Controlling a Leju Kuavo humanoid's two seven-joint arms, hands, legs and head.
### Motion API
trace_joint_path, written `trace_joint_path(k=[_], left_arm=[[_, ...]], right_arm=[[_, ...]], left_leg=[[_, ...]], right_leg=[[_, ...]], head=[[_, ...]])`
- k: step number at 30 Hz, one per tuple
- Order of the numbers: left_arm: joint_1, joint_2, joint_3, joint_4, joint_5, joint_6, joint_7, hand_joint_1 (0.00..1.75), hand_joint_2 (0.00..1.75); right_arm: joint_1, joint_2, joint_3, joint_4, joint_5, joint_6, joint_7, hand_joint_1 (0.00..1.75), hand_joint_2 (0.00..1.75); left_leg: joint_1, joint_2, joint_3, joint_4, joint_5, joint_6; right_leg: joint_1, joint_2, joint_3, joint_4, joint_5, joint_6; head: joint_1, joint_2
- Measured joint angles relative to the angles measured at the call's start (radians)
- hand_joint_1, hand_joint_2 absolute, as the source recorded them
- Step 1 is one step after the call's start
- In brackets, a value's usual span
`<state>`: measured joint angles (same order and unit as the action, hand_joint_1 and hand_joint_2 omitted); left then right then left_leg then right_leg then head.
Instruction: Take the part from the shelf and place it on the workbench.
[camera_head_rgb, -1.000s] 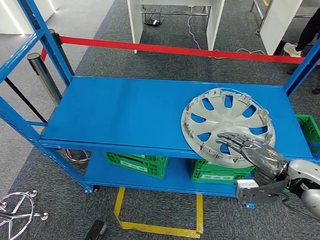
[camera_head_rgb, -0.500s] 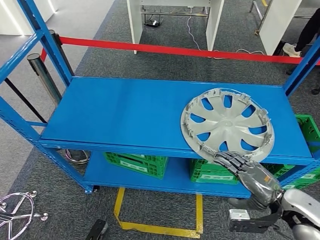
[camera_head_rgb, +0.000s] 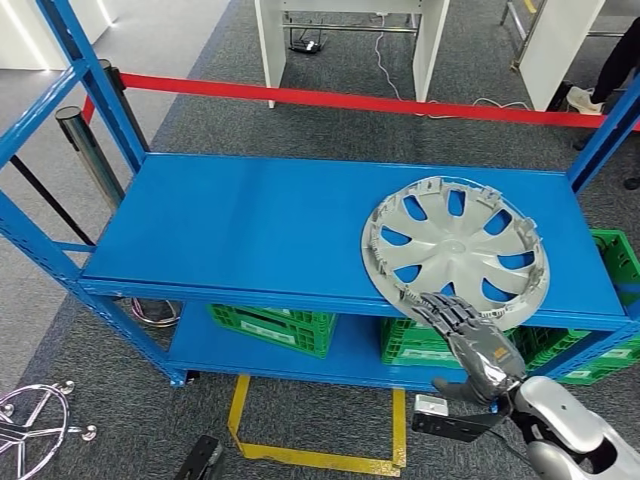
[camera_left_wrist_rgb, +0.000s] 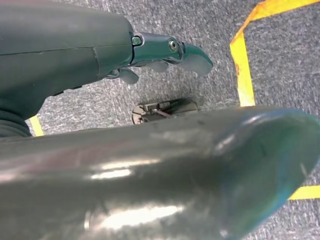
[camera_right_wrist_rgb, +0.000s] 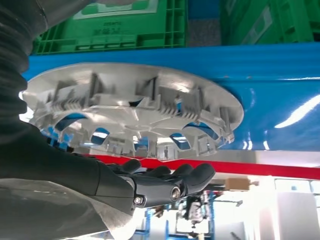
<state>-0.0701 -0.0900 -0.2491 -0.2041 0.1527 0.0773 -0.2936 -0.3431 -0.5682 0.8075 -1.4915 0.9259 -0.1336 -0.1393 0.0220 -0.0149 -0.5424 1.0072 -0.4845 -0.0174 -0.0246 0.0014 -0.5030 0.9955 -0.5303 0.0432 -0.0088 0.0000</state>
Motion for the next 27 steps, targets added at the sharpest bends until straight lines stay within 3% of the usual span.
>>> trace_joint_path(k=[6,27], left_arm=[[-0.004,-0.002,0.000,0.000,-0.006,-0.004,0.006,0.00,0.00],[-0.007,-0.005,-0.003,0.000,-0.026,-0.008,0.011,0.00,0.00]], right_arm=[[-0.001,0.093,0.000,0.100,0.023,-0.027,0.004,0.00,1.75],[-0.002,0.230,-0.002,0.238,0.104,-0.088,0.053,0.00,1.75]], left_leg=[[0.000,0.000,0.000,0.000,0.000,0.000],[0.000,0.000,-0.002,0.000,0.001,0.001]], right_leg=[[0.000,0.000,0.000,0.000,0.000,0.000],[0.000,0.000,-0.002,0.000,0.000,0.000]], head=[[0.000,0.000],[0.000,0.000]])
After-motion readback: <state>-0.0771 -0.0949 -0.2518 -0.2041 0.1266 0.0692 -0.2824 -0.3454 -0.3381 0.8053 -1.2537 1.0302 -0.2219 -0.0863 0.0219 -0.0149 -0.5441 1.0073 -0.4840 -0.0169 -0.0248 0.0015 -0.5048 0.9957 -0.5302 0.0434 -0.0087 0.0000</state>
